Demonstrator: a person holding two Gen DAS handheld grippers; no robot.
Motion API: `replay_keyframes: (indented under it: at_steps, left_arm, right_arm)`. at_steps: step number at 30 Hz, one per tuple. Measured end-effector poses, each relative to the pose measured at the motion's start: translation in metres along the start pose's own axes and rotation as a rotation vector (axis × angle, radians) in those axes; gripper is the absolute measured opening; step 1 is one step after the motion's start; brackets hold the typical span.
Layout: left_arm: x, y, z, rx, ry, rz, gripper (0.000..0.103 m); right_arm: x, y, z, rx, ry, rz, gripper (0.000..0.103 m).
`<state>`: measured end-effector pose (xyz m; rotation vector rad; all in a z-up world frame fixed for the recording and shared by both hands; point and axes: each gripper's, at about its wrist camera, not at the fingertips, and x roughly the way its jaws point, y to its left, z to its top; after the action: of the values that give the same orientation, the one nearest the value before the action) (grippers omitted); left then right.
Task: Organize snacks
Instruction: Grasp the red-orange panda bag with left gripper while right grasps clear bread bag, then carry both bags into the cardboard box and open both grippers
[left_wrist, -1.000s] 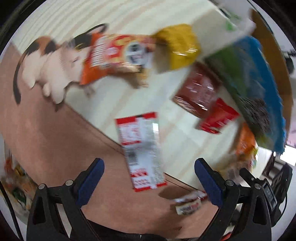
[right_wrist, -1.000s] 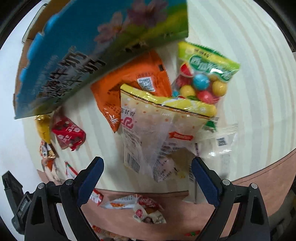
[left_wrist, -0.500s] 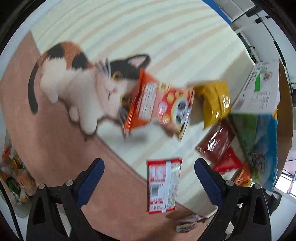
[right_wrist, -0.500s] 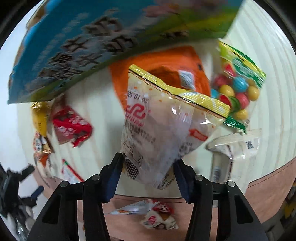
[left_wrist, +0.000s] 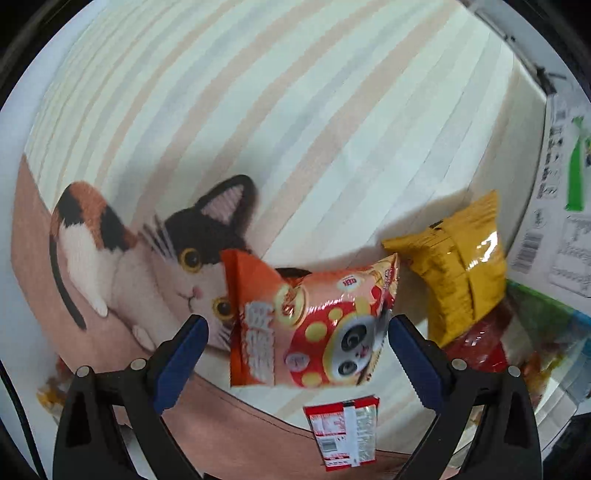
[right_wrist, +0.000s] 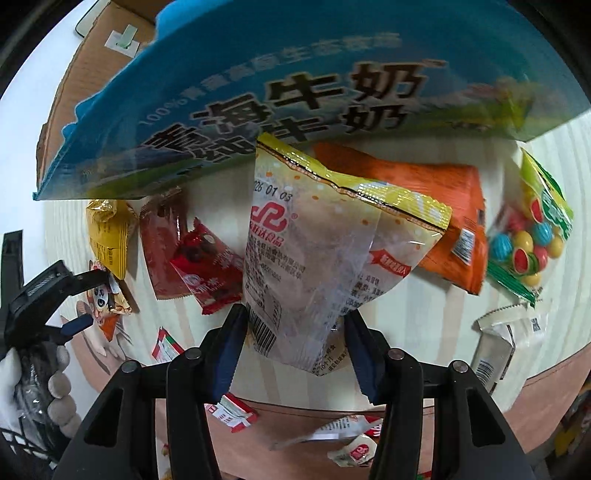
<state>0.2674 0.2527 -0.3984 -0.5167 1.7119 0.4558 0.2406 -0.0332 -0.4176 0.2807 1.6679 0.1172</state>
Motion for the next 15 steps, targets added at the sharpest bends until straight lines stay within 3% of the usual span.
replay_keyframes:
  at_steps: [1,2,3,4,6,8,15]
  left_arm:
    - [0.003,-0.003,0.003,0.010,0.004,0.008,0.100]
    - [0.005,-0.004,0.004,0.019,0.000,0.006,0.093]
    - [0.006,-0.006,0.005,0.027,-0.005,0.002,0.075]
    - [0.008,-0.010,0.004,0.032,-0.002,0.003,0.068]
    - [0.006,-0.013,0.002,0.036,-0.025,0.007,0.061]
    - [0.000,-0.016,-0.005,0.048,-0.052,0.014,0.056]
    - [-0.021,-0.022,-0.052,0.132,-0.128,0.048,0.054]
  right_arm:
    - [0.001,0.002,0.001,-0.001,0.002,-0.002,0.055]
    - [0.001,0.004,0.002,-0.003,0.005,-0.004,0.055]
    - [0.001,0.003,0.002,-0.006,0.008,-0.005,0.055]
    - [0.002,0.005,0.002,-0.009,0.011,-0.005,0.055]
    - [0.005,0.010,-0.001,-0.014,0.013,-0.005,0.055]
    - [0.007,0.014,-0.004,-0.022,0.015,-0.005,0.055]
    - [-0.010,0.010,-0.018,-0.093,0.000,-0.020,0.054]
